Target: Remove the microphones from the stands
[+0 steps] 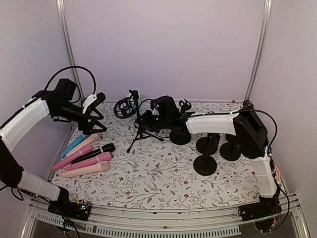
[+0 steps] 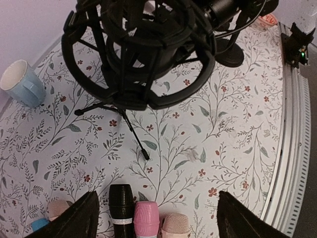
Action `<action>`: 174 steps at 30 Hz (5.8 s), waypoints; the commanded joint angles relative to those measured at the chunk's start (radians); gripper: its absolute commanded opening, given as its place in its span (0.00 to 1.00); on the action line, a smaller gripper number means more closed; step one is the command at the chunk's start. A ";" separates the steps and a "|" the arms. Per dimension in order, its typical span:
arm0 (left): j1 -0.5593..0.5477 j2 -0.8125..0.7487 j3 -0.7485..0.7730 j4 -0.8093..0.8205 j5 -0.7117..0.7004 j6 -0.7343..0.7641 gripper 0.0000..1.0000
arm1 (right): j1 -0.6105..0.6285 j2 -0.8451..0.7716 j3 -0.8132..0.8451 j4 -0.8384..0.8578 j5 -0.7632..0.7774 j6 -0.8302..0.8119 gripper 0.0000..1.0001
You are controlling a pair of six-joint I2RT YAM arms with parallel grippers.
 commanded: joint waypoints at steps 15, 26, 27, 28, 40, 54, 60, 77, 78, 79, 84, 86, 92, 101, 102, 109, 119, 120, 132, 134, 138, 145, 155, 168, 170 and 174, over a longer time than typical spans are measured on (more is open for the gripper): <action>-0.046 -0.021 0.021 0.028 0.018 -0.040 0.83 | 0.055 0.036 0.183 -0.435 0.337 -0.270 0.00; -0.051 -0.021 0.041 0.009 0.007 -0.048 0.83 | 0.052 -0.007 0.254 -0.415 0.263 -0.341 0.28; -0.051 -0.021 0.043 0.006 0.007 -0.048 0.83 | 0.052 -0.019 0.246 -0.402 0.243 -0.342 0.33; -0.052 -0.022 0.045 0.004 0.006 -0.047 0.83 | 0.051 -0.033 0.227 -0.388 0.226 -0.340 0.38; -0.055 -0.031 0.045 -0.009 0.000 -0.042 0.83 | 0.017 -0.311 -0.278 -0.012 0.039 -0.165 0.60; -0.063 -0.033 0.037 -0.006 0.012 -0.053 0.83 | 0.022 -0.244 -0.252 -0.193 0.099 -0.159 0.45; -0.064 -0.037 0.023 -0.008 0.006 -0.047 0.83 | 0.008 -0.313 -0.361 -0.101 0.067 -0.093 0.38; -0.064 -0.058 -0.002 -0.013 0.003 -0.033 0.83 | -0.033 -0.190 -0.291 0.198 -0.293 0.034 0.41; -0.065 -0.061 -0.004 -0.016 -0.001 -0.031 0.83 | -0.036 -0.185 -0.293 0.206 -0.305 0.046 0.41; -0.065 -0.063 -0.005 -0.016 -0.004 -0.028 0.83 | -0.041 -0.182 -0.297 0.206 -0.314 0.052 0.40; -0.064 -0.064 -0.007 -0.018 -0.007 -0.021 0.83 | -0.051 -0.197 -0.327 0.202 -0.307 0.053 0.39; -0.065 -0.061 -0.009 -0.018 -0.005 -0.021 0.83 | -0.051 -0.208 -0.334 0.179 -0.293 0.045 0.39; -0.064 -0.059 -0.015 -0.017 -0.005 -0.021 0.82 | -0.052 -0.273 -0.360 0.155 -0.267 0.009 0.39; -0.064 -0.060 -0.014 -0.015 -0.005 -0.024 0.82 | -0.057 -0.234 -0.364 0.135 -0.268 0.003 0.39; -0.065 -0.059 -0.011 -0.016 -0.006 -0.026 0.82 | -0.059 -0.224 -0.354 0.135 -0.271 0.003 0.39; -0.064 -0.067 -0.005 -0.021 -0.018 -0.022 0.82 | -0.075 -0.167 -0.283 0.138 -0.292 0.006 0.38; -0.064 -0.064 -0.003 -0.021 -0.016 -0.021 0.82 | -0.082 -0.134 -0.255 0.152 -0.314 0.018 0.24; -0.065 -0.062 -0.003 -0.021 -0.014 -0.021 0.82 | -0.082 -0.135 -0.256 0.155 -0.314 0.018 0.22; -0.073 -0.031 -0.022 0.002 0.015 -0.038 0.82 | -0.065 -0.160 -0.288 0.170 -0.310 0.000 0.08; -0.082 -0.026 -0.026 0.011 0.017 -0.042 0.82 | -0.058 -0.173 -0.292 0.161 -0.278 -0.016 0.05; -0.109 -0.010 -0.036 0.041 0.017 -0.065 0.81 | -0.045 -0.197 -0.294 0.109 -0.193 -0.070 0.00; -0.159 0.037 -0.061 0.088 -0.006 -0.092 0.79 | 0.010 -0.206 -0.265 -0.037 0.033 -0.249 0.00; -0.172 0.056 -0.065 0.115 -0.030 -0.101 0.77 | 0.114 -0.198 -0.189 -0.112 0.379 -0.556 0.00; -0.171 0.065 -0.073 0.128 -0.055 -0.100 0.76 | 0.163 -0.306 -0.141 -0.064 0.418 -0.724 0.46; -0.171 0.064 -0.072 0.128 -0.058 -0.098 0.76 | 0.151 -0.329 -0.136 -0.064 0.361 -0.710 0.50; -0.171 0.058 -0.073 0.127 -0.061 -0.098 0.76 | 0.114 -0.373 -0.148 -0.084 0.269 -0.628 0.50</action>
